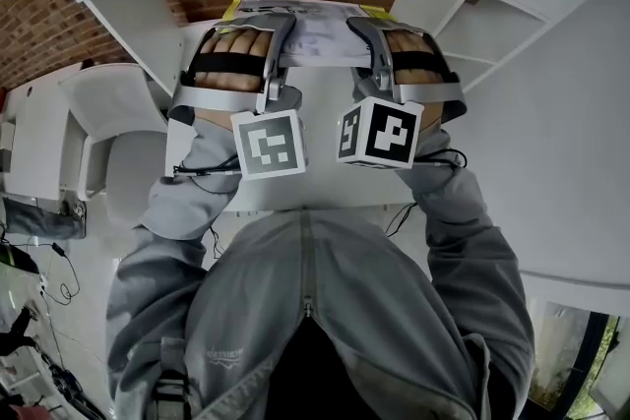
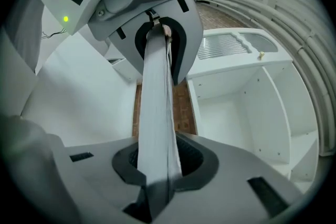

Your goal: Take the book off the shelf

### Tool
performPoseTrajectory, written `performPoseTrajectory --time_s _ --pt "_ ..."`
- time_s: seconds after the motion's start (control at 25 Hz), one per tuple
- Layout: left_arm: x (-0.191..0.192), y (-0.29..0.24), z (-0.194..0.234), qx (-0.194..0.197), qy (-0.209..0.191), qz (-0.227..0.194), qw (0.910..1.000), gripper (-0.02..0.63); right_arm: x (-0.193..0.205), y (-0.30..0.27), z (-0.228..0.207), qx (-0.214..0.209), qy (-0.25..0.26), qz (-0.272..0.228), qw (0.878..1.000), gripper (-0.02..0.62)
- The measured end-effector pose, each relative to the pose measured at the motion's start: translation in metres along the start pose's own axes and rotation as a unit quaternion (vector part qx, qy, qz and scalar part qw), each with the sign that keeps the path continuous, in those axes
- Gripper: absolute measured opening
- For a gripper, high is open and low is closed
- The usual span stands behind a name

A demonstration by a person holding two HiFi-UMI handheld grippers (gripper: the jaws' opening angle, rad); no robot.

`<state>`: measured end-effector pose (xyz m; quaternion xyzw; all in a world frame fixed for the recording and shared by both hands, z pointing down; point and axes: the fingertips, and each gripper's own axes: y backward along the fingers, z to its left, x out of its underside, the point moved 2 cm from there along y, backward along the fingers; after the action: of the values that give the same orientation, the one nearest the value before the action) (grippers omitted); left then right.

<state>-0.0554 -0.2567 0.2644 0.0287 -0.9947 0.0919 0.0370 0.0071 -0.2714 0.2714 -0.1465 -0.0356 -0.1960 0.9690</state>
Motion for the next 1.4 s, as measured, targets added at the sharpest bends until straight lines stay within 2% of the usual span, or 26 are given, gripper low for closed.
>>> performPoseTrajectory --time_s 0.64,1.4 --pt "0.014 -0.004 -0.078 0.042 0.010 0.009 0.9990 0.084 0.000 -0.014 0.081 -0.047 -0.022 0.001 0.999 0.081" --pt "0.022 -0.027 -0.191 0.160 0.042 0.021 0.9860 0.084 0.014 -0.049 0.189 -0.138 -0.045 -0.002 0.989 0.081"
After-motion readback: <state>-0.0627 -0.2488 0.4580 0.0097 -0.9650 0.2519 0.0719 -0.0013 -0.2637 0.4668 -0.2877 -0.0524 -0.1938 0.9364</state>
